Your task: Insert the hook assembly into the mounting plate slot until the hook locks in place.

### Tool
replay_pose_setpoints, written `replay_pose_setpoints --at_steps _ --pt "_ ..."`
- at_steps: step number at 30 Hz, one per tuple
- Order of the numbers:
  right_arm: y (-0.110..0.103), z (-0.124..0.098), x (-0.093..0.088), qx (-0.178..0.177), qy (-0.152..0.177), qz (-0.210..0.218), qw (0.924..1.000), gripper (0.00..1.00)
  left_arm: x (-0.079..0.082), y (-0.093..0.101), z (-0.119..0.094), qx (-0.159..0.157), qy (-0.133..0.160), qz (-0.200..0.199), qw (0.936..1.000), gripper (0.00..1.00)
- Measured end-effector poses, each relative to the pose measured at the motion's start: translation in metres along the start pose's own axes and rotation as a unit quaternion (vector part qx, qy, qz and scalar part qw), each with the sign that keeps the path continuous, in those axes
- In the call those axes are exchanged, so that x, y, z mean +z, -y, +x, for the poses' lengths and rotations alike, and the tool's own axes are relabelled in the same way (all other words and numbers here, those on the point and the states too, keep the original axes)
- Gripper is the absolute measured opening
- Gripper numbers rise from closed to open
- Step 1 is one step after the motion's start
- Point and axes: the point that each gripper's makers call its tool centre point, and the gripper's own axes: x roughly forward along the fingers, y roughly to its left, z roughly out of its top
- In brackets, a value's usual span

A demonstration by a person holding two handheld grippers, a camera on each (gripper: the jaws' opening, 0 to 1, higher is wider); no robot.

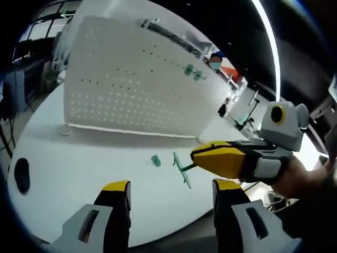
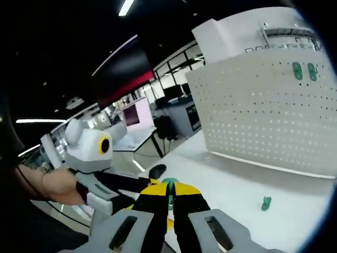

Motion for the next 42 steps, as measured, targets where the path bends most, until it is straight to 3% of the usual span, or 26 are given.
replay_pose_setpoints --at_steps 6,11,15,25,31,36,42 --pt "-0.002 -0.002 0.010 0.001 0.012 -0.009 0.9999 0.00 0.008 0.003 -0.001 -0.018 0.024 -0.033 0.9990 0.50" --pt "-0.001 -0.004 0.014 -0.001 0.018 -0.011 0.9998 0.00 0.016 0.003 -0.001 -0.012 0.036 -0.030 0.9989 0.46" --pt "-0.003 -0.005 0.017 -0.002 0.024 -0.014 0.9996 0.00 0.018 0.009 -0.001 -0.028 0.036 -0.027 0.9986 0.38" --pt "-0.011 -0.005 0.020 0.002 0.031 -0.017 0.9994 0.00 0.020 0.014 -0.003 -0.042 0.045 -0.036 0.9974 0.30" --pt "-0.014 -0.004 0.020 0.004 0.032 -0.015 0.9994 0.00 0.021 0.024 -0.005 -0.071 0.045 -0.032 0.9959 0.15" --pt "-0.017 -0.002 0.016 0.010 0.033 -0.015 0.9993 0.00 0.020 0.028 -0.006 -0.073 0.036 -0.014 0.9966 0.07" --pt "-0.018 -0.004 0.017 0.006 0.039 -0.016 0.9991 0.00 0.021 0.029 -0.006 -0.076 0.032 -0.001 0.9966 0.06"
